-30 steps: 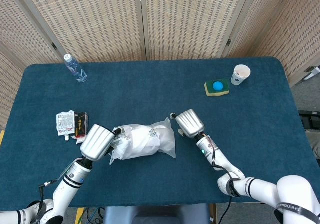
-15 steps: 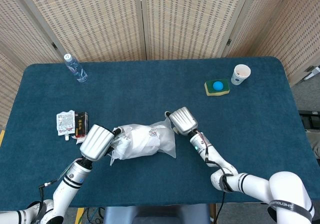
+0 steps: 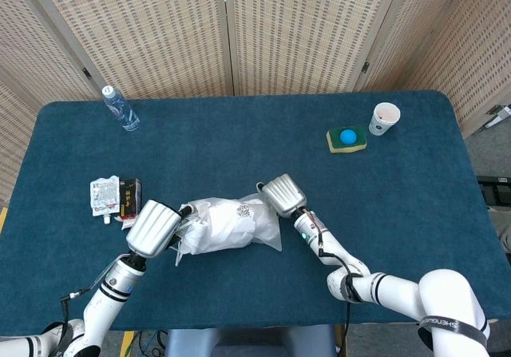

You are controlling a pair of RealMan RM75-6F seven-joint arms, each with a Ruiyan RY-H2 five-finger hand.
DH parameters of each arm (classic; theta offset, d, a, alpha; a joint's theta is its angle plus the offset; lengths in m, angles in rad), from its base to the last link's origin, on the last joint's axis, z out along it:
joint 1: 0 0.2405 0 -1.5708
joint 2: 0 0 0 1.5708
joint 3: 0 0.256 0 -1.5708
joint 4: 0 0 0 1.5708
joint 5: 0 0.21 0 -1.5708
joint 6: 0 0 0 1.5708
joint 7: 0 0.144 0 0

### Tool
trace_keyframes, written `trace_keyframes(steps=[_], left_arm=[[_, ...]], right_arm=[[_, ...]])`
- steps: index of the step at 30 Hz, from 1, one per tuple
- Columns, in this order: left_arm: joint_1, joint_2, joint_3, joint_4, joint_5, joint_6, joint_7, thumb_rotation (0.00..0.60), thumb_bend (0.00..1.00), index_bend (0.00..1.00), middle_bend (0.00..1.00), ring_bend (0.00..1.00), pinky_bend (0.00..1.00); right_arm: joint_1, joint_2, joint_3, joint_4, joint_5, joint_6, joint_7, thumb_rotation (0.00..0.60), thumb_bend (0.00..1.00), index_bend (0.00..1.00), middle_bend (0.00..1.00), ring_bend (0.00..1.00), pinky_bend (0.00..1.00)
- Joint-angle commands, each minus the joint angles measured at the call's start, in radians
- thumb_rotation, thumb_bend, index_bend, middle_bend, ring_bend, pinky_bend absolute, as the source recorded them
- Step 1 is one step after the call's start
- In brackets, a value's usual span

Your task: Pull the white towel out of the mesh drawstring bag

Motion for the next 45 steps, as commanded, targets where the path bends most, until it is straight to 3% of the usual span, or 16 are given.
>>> trace_keyframes(steps=[1, 5, 10, 20, 45], left_arm=[[0.002, -0.001, 0.001, 0.002, 0.000, 0.001, -0.001, 0.600, 0.58, 0.74, 1.00, 0.97, 1.00], [0.004, -0.003, 0.002, 0.006, 0.002, 0.002, -0.004, 0.600, 0.58, 0.74, 1.00, 0.97, 1.00], [0.006, -0.005, 0.004, 0.012, 0.005, 0.003, -0.003, 0.600, 0.58, 0.74, 1.00, 0.97, 1.00], [0.015, -0.005, 0.005, 0.026, 0.001, 0.007, -0.006, 0.600, 0.58, 0.74, 1.00, 0.97, 1.00], [0.042, 0.013, -0.038, 0.102, -0.101, 0.016, -0.040, 0.600, 0.58, 0.74, 1.00, 0.97, 1.00]], right_arm=[[0.009, -0.005, -0.002, 0.000, 0.036, -0.020, -0.029, 0.600, 0.30, 0.37, 1.00, 0.99, 0.99], [0.015, -0.008, -0.005, -0.002, 0.074, -0.032, -0.058, 0.600, 0.34, 0.38, 1.00, 0.99, 0.99], [0.018, -0.006, -0.008, -0.010, 0.105, -0.028, -0.078, 0.600, 0.41, 0.51, 1.00, 0.99, 0.99], [0.002, 0.025, -0.014, -0.044, 0.110, 0.019, -0.069, 0.600, 0.47, 0.66, 1.00, 0.99, 0.99], [-0.127, 0.219, -0.076, -0.153, 0.140, 0.111, -0.029, 0.600, 0.47, 0.67, 1.00, 0.99, 0.99]])
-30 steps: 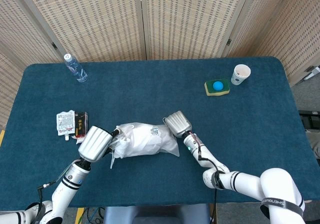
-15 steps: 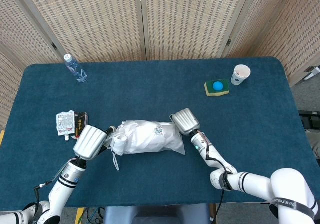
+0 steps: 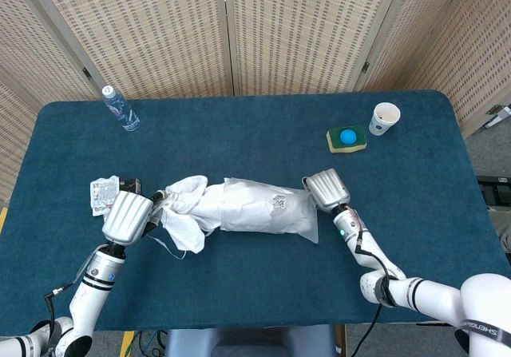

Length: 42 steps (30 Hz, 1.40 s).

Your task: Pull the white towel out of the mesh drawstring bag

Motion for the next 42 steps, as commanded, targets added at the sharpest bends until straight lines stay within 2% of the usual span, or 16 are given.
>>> trace_keyframes(steps=[1, 20, 42], left_arm=[[-0.001, -0.002, -0.004, 0.002, -0.004, 0.001, 0.001, 0.600, 0.58, 0.74, 1.00, 0.97, 1.00], [-0.001, 0.027, -0.007, 0.007, -0.012, -0.002, -0.007, 0.600, 0.58, 0.74, 1.00, 0.97, 1.00], [0.035, 0.087, -0.057, 0.038, -0.093, 0.043, -0.056, 0.600, 0.58, 0.74, 1.00, 0.97, 1.00]], right_arm=[[-0.021, 0.025, -0.008, -0.007, 0.006, 0.012, 0.012, 0.600, 0.47, 0.67, 1.00, 0.99, 0.99], [-0.156, 0.199, -0.033, -0.009, 0.034, 0.075, 0.087, 0.600, 0.47, 0.67, 1.00, 0.99, 0.99], [-0.184, 0.214, 0.005, 0.000, 0.052, 0.099, 0.091, 0.600, 0.47, 0.67, 1.00, 0.99, 0.99]])
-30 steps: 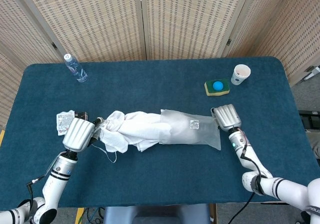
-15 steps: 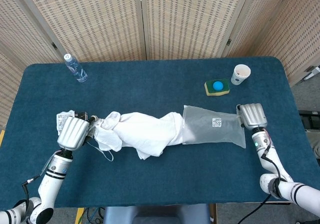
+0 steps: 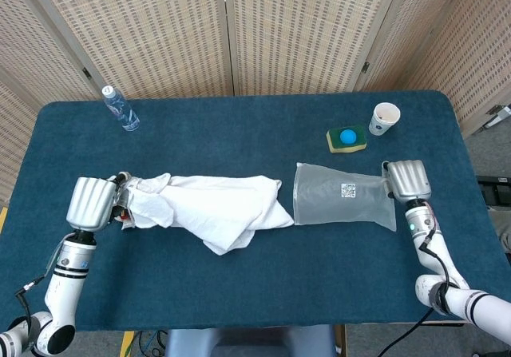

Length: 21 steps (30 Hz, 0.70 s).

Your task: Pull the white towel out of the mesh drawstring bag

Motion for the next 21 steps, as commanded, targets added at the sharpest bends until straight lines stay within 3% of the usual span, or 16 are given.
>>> trace_keyframes(steps=[1, 6, 9, 12, 15, 17, 21], left_arm=[[0.006, 0.000, -0.001, -0.003, -0.013, -0.001, -0.014, 0.600, 0.58, 0.74, 1.00, 0.97, 1.00], [0.005, -0.005, 0.015, 0.005, 0.000, -0.007, -0.007, 0.600, 0.58, 0.74, 1.00, 0.97, 1.00], [0.005, -0.006, 0.018, 0.003, 0.002, -0.010, -0.008, 0.600, 0.58, 0.74, 1.00, 0.97, 1.00], [0.005, -0.001, 0.019, -0.001, 0.004, -0.011, -0.012, 0.600, 0.58, 0.68, 1.00, 0.97, 1.00], [0.005, 0.011, 0.020, -0.016, 0.000, -0.019, -0.015, 0.600, 0.56, 0.46, 1.00, 0.96, 1.00], [0.006, 0.024, 0.018, -0.030, -0.004, -0.023, -0.011, 0.600, 0.42, 0.31, 1.00, 0.95, 1.00], [0.006, 0.040, 0.017, -0.048, 0.000, -0.022, -0.016, 0.600, 0.13, 0.21, 1.00, 0.95, 1.00]], right_arm=[[-0.003, 0.003, 0.001, -0.004, 0.003, -0.001, 0.000, 0.600, 0.47, 0.67, 1.00, 0.99, 0.99], [-0.005, -0.004, 0.003, -0.006, -0.004, 0.001, 0.002, 0.600, 0.47, 0.67, 1.00, 0.99, 0.99], [-0.006, -0.007, 0.008, -0.007, -0.014, 0.010, 0.010, 0.600, 0.37, 0.60, 1.00, 0.99, 0.99], [-0.011, -0.005, 0.017, -0.015, -0.029, 0.028, 0.034, 0.600, 0.06, 0.23, 1.00, 0.98, 0.98], [-0.017, 0.003, 0.025, -0.027, -0.047, 0.046, 0.057, 0.600, 0.00, 0.04, 0.98, 0.96, 0.97], [-0.021, 0.011, 0.028, -0.036, -0.061, 0.057, 0.069, 0.600, 0.00, 0.00, 0.96, 0.94, 0.95], [-0.028, 0.027, 0.034, -0.051, -0.081, 0.070, 0.095, 0.600, 0.00, 0.00, 0.93, 0.91, 0.92]])
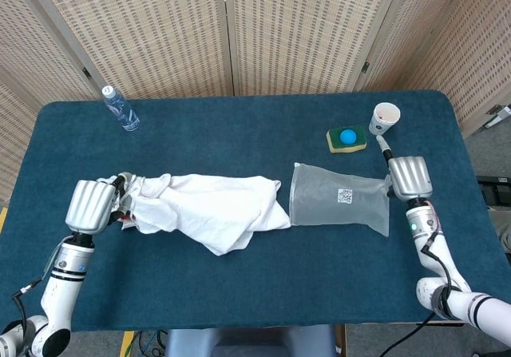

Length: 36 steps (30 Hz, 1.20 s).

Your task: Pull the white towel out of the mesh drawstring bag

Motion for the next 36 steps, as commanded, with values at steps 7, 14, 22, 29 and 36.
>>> trace_keyframes(steps=[7, 14, 22, 29, 36], left_arm=[[0.000, 0.045, 0.003, -0.033, 0.017, -0.011, -0.030, 0.600, 0.00, 0.16, 1.00, 0.94, 1.00], [0.003, 0.081, 0.006, -0.061, 0.012, -0.022, -0.031, 0.600, 0.00, 0.19, 1.00, 0.93, 1.00], [0.018, 0.124, 0.010, -0.100, 0.005, -0.020, -0.040, 0.600, 0.00, 0.31, 1.00, 0.93, 1.00], [0.035, 0.140, 0.009, -0.113, 0.011, 0.016, -0.020, 0.600, 0.01, 0.35, 0.99, 0.84, 1.00], [0.086, 0.191, 0.011, -0.135, -0.009, 0.063, -0.056, 0.600, 0.05, 0.38, 0.64, 0.57, 0.91]], right_arm=[[-0.014, 0.038, 0.010, -0.036, -0.029, 0.012, 0.039, 0.600, 0.00, 0.00, 0.88, 0.86, 0.88], [-0.027, 0.075, 0.010, -0.072, -0.062, 0.018, 0.084, 0.600, 0.00, 0.00, 0.68, 0.68, 0.79], [-0.055, 0.145, 0.025, -0.162, -0.066, 0.031, 0.147, 0.600, 0.00, 0.13, 0.62, 0.62, 0.78], [-0.107, 0.189, 0.035, -0.228, -0.109, 0.099, 0.257, 0.600, 0.04, 0.43, 0.64, 0.62, 0.78], [-0.178, 0.249, -0.008, -0.305, -0.153, 0.165, 0.256, 0.600, 0.05, 0.43, 0.64, 0.62, 0.78]])
